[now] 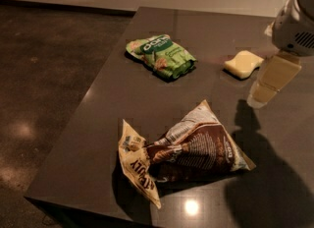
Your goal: Pick sponge
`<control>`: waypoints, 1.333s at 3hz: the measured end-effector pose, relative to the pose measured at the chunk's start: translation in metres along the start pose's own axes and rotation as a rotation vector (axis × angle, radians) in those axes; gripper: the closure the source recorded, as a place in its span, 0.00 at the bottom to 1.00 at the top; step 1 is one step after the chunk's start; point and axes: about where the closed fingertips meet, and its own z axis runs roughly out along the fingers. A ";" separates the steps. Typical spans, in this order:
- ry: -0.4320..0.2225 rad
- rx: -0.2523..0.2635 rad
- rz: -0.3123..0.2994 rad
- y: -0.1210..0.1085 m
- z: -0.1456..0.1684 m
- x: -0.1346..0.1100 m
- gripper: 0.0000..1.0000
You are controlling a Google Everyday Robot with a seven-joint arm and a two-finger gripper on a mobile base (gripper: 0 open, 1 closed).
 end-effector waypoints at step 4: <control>-0.026 0.030 0.512 -0.110 0.103 -0.005 0.00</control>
Offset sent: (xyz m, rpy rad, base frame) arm 0.1187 -0.0259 -0.0410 0.1441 -0.0367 -0.4605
